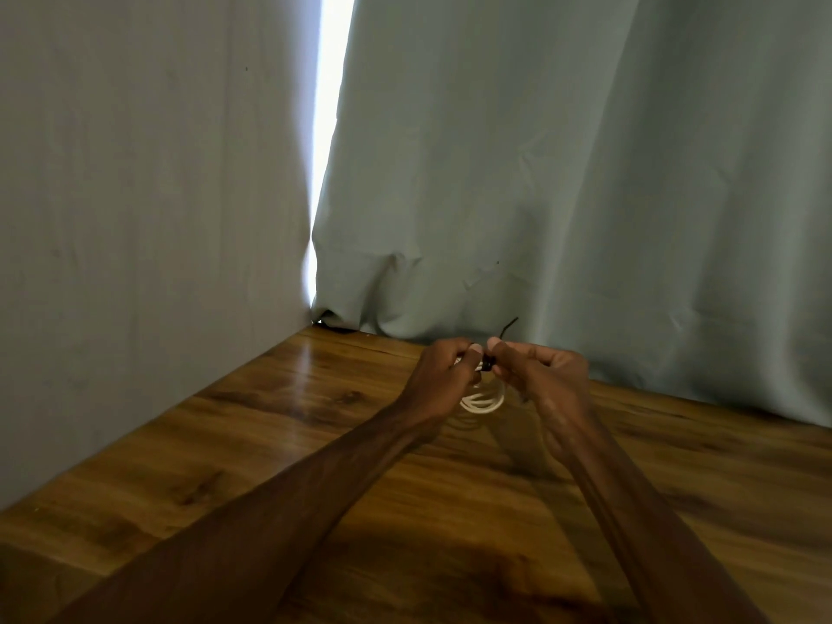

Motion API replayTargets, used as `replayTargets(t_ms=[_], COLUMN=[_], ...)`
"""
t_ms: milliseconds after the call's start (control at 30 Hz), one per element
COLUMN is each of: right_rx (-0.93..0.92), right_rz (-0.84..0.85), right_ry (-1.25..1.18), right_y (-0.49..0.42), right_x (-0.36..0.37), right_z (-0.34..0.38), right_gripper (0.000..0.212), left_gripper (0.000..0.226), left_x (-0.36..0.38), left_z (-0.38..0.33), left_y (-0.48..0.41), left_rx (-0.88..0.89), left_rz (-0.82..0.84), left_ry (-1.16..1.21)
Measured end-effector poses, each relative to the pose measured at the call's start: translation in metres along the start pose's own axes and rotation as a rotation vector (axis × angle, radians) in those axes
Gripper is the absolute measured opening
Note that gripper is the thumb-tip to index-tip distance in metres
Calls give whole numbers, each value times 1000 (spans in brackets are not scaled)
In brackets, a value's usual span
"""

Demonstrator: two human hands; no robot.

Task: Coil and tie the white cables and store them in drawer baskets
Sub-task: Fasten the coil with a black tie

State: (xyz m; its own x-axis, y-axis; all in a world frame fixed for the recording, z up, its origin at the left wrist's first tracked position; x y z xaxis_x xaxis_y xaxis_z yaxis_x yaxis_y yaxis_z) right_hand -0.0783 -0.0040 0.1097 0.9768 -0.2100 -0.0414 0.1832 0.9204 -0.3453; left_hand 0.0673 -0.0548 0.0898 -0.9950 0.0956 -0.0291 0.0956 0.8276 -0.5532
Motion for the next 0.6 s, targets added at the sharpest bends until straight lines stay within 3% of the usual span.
replayTargets(t_ms=[233, 467, 600], right_rx=[-36, -9, -47], right_rz=[22, 25, -55], right_ry=[47, -26, -33], right_y=[0, -1, -4], right_x=[1, 3, -5], right_z=[4, 0, 2], right_gripper=[11, 26, 17], left_gripper=[23, 26, 28], left_x=[-6, -9, -9], left_z=[-1, 0, 0], left_y=[-3, -3, -4], left_rx=[-27, 34, 60], left_rz=[-5, -62, -80], left_ry=[34, 22, 17])
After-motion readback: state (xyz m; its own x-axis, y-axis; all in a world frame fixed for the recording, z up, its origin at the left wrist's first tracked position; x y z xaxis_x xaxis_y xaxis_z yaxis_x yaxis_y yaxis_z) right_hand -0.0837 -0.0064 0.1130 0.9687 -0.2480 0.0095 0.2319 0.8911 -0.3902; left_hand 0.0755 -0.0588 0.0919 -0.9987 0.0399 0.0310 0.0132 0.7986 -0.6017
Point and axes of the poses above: each hand's wrist, its own y-axis away from the middle knuckle, its own x-axis out of the palm, z = x × y, the point moved 10 cm from there along -y, towards the middle knuckle, and after that the axes turned 8 degrees about y, right-handed, at the moved point
